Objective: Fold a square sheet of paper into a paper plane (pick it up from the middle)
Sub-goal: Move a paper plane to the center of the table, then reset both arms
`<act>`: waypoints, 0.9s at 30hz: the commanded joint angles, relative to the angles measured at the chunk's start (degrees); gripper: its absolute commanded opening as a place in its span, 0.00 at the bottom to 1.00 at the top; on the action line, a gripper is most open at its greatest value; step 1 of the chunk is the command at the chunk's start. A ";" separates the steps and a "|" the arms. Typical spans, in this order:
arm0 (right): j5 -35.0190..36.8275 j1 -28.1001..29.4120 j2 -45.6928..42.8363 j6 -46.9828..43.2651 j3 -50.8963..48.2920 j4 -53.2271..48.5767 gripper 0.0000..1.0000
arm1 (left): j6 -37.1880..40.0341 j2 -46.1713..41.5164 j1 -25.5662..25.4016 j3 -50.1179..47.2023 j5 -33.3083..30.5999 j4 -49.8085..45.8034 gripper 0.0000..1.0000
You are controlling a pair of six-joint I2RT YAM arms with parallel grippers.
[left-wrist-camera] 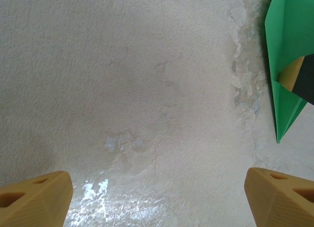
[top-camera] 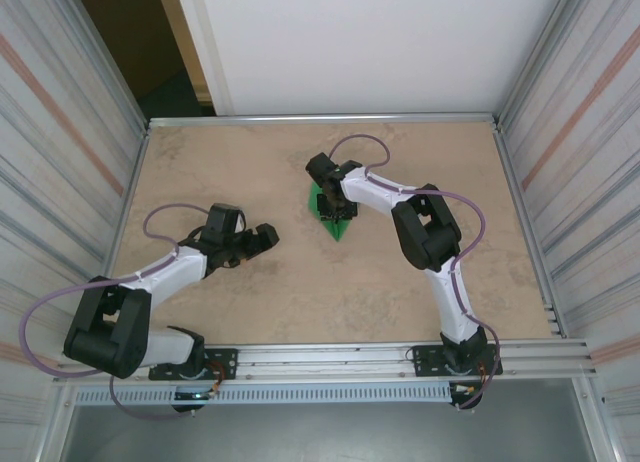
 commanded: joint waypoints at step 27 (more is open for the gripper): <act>27.45 -15.47 -62.67 -6.82 -37.93 18.48 0.99 | 15.11 -15.91 0.76 10.90 -29.48 -11.02 0.99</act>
